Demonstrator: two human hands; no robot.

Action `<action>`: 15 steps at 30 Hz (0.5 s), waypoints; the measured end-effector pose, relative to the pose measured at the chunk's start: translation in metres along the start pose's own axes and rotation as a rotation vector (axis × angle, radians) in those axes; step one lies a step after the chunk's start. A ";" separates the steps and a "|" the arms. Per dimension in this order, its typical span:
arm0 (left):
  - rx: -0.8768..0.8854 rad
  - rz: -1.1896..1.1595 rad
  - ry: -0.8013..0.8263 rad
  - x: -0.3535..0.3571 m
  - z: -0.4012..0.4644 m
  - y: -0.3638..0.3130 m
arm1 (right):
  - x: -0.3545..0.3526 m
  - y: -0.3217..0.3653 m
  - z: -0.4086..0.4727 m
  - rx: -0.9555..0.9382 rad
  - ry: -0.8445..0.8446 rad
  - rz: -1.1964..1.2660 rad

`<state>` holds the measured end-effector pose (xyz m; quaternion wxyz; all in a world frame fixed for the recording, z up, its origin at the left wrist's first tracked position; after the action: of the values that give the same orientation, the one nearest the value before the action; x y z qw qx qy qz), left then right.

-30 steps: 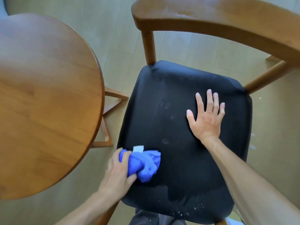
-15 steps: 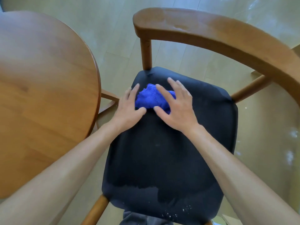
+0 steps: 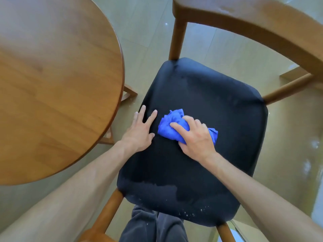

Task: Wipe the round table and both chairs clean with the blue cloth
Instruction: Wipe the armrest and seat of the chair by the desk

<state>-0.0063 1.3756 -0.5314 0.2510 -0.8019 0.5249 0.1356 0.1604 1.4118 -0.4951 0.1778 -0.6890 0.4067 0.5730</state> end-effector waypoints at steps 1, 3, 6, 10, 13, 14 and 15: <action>0.000 0.004 -0.001 0.000 0.000 0.000 | 0.012 0.012 -0.027 -0.062 0.018 -0.006; 0.005 0.001 0.005 -0.001 0.000 0.000 | 0.039 0.033 -0.083 -0.216 0.119 -0.018; 0.001 0.007 0.007 -0.003 -0.003 0.002 | 0.065 0.044 -0.143 -0.408 0.329 -0.081; 0.001 0.045 0.003 -0.004 -0.003 -0.001 | 0.042 0.038 -0.123 -0.585 0.328 -0.253; 0.025 0.038 0.002 -0.005 -0.005 0.001 | -0.005 -0.003 -0.051 -0.175 0.078 -0.145; 0.043 0.030 0.003 -0.005 -0.005 0.002 | -0.019 -0.031 -0.029 0.123 0.001 -0.004; 0.064 0.016 0.007 -0.006 -0.005 0.003 | -0.026 -0.056 -0.015 0.407 -0.044 0.163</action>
<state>-0.0121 1.3765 -0.5252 0.2735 -0.7898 0.5363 0.1177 0.2121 1.4446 -0.4790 0.2752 -0.5911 0.5641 0.5067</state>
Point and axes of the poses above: each hand's wrist, its own z-axis towards the middle knuckle, its own x-axis out of the palm, y = z × x, the point moved 7 cm from there along z, towards the middle knuckle, and after that the axes turned 15 degrees about y, right-handed, at the moved point
